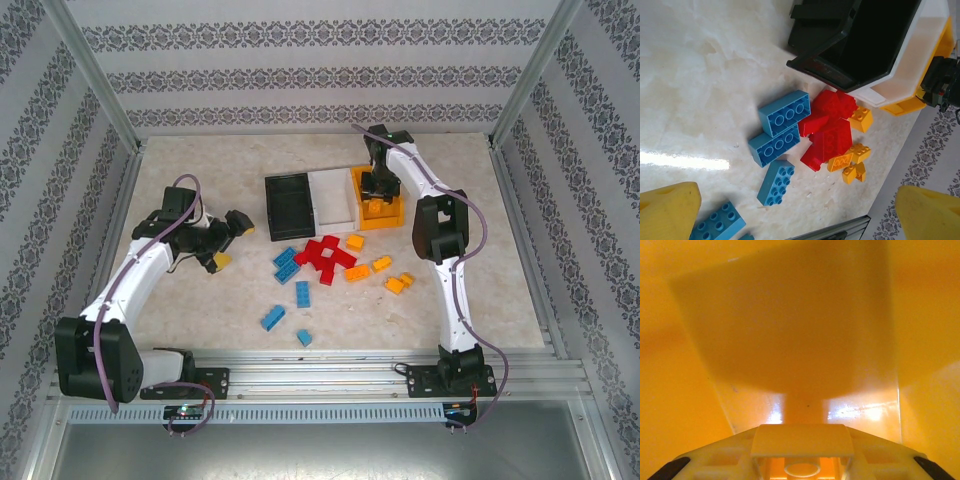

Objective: Sort the legos into containers by color

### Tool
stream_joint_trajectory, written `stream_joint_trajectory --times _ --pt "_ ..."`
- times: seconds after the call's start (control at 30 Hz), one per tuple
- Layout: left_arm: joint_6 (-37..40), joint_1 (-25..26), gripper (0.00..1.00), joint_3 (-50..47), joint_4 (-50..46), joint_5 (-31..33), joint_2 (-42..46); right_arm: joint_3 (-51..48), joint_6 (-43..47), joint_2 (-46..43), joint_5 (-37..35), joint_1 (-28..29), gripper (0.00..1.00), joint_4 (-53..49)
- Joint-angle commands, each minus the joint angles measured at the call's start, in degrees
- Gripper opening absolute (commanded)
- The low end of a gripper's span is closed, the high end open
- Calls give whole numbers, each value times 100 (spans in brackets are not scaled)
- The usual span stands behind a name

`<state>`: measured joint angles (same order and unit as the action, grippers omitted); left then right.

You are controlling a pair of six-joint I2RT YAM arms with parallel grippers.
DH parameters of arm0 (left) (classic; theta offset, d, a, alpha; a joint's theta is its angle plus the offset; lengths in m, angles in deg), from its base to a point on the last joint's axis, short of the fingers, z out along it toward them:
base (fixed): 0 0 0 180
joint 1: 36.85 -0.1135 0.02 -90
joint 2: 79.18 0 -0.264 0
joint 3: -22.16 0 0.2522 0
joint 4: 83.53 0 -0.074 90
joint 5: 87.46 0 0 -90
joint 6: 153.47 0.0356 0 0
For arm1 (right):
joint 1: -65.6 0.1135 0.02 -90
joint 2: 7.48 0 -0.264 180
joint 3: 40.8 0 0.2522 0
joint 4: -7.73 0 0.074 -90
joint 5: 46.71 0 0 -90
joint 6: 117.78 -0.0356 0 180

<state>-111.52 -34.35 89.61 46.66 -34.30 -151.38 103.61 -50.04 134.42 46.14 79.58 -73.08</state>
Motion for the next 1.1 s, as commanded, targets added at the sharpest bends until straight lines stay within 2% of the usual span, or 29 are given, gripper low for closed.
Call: stream_joint_trajectory --times 0.0,0.5,0.67,1.07 --pt "-103 -66 100 -153 101 89 200 239 40 -87 65 -47 36 -142" --pt "-475 -66 100 -574 377 175 466 250 167 47 118 -72 40 -155" --pt "-557 -66 100 -592 456 190 456 257 187 51 128 -90 47 -151" --pt "-661 -66 100 -584 675 221 326 158 165 -404 241 -150 53 -152"
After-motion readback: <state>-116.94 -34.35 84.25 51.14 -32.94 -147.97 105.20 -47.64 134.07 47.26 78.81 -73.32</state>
